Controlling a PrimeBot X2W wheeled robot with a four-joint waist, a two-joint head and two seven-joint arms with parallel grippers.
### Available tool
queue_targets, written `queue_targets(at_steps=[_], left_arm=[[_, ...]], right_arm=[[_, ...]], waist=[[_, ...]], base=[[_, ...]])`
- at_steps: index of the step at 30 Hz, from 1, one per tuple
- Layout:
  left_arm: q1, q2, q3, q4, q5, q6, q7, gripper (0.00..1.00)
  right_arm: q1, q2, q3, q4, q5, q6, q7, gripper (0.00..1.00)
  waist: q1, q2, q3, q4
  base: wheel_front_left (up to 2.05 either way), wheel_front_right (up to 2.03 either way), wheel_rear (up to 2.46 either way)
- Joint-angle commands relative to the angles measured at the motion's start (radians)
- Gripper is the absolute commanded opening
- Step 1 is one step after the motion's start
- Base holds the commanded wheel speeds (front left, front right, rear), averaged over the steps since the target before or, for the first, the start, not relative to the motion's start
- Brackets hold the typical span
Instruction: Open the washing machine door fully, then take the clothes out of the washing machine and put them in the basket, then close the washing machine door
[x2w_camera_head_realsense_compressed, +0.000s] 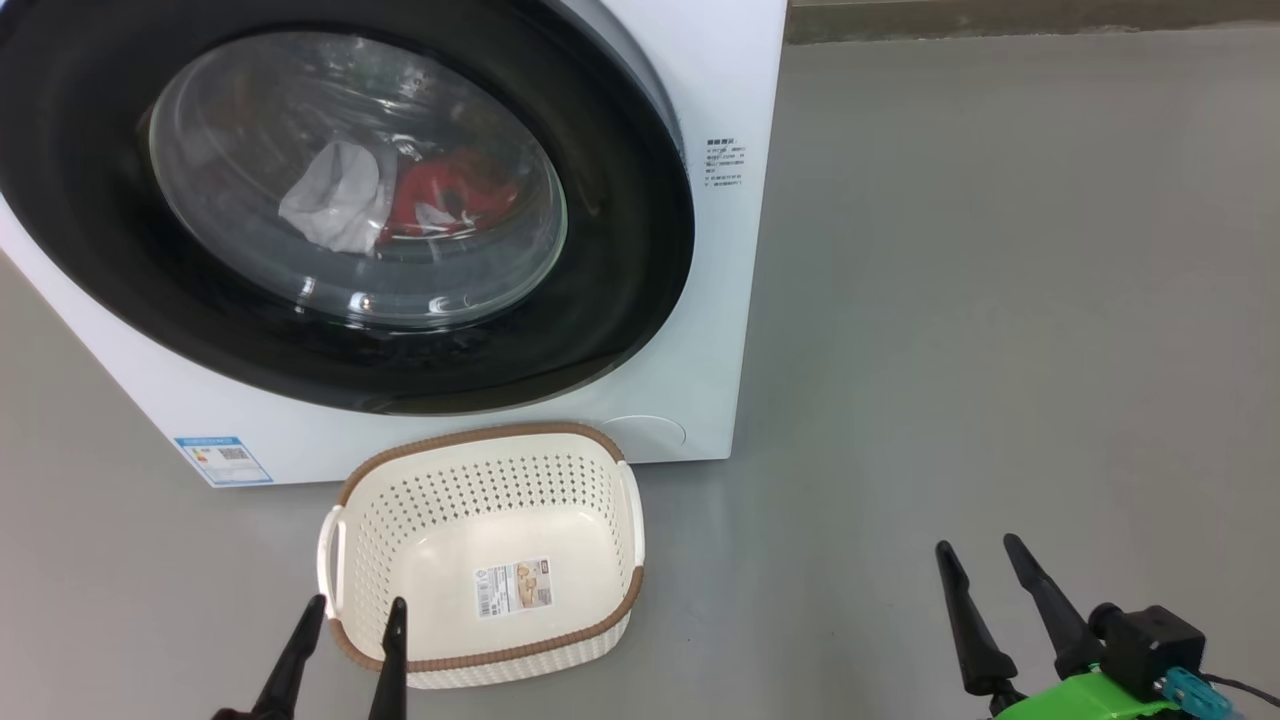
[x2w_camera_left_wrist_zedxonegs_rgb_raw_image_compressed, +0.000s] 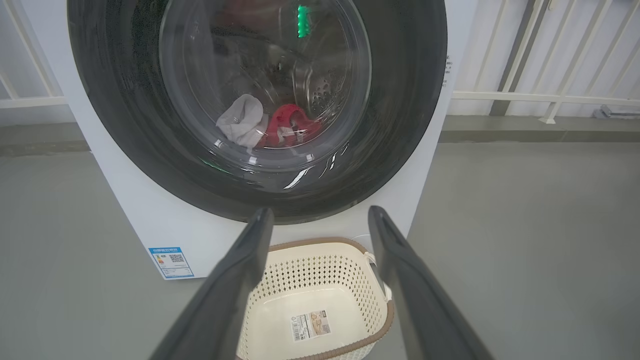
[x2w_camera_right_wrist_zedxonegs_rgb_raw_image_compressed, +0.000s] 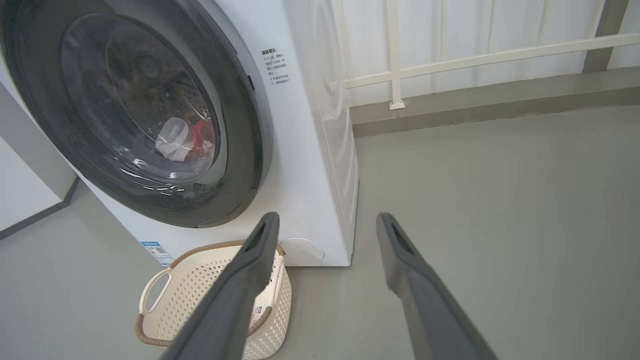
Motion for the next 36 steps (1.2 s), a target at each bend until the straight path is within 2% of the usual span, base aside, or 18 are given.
queue_targets(at_steps=[1,6,18,19,20,29,36], left_arm=[[-0.012,0.008,0.035,-0.018,-0.005,-0.006,-0.012,1.00],[-0.012,0.008,0.048,0.001,-0.062,-0.010,-0.012,1.00],[-0.021,0.008,0.049,0.018,-0.060,-0.021,-0.012,1.00],[-0.021,0.008,0.048,0.018,-0.060,-0.022,-0.012,1.00],[-0.022,0.008,0.048,0.018,-0.060,-0.022,-0.012,1.00],[-0.051,0.008,0.022,0.013,-0.056,-0.029,-0.012,1.00],[-0.098,0.008,-0.008,0.013,-0.068,-0.037,-0.012,1.00]], right_arm=[[0.002,-0.014,0.014,-0.028,0.000,0.000,-0.013,1.00],[0.015,-0.014,-0.004,-0.033,0.008,0.000,-0.013,1.00],[0.016,-0.014,-0.010,-0.038,0.028,0.000,-0.013,1.00],[0.013,-0.014,-0.004,-0.038,0.035,0.000,-0.013,0.40],[0.006,-0.014,0.001,-0.038,0.054,0.000,-0.013,0.00],[-0.184,-0.014,0.031,-0.061,0.300,0.000,-0.013,0.00],[-0.391,-0.019,0.054,-0.074,0.494,0.000,-0.013,0.00]], waist=[[-0.0001,0.0000,0.000,0.000],[-0.0001,0.0000,-0.003,-0.001],[-0.0001,0.0000,-0.002,-0.002],[-0.0001,0.0000,-0.001,-0.002],[-0.0001,0.0000,0.001,-0.002],[-0.0001,0.0000,0.050,0.019],[-0.0001,0.0000,0.126,0.078]], base=[[0.00,0.00,0.00],[0.00,0.00,0.00],[0.00,0.00,0.00],[0.00,0.00,0.00],[0.00,0.00,0.00],[0.00,0.00,0.00],[0.00,0.00,0.00]])
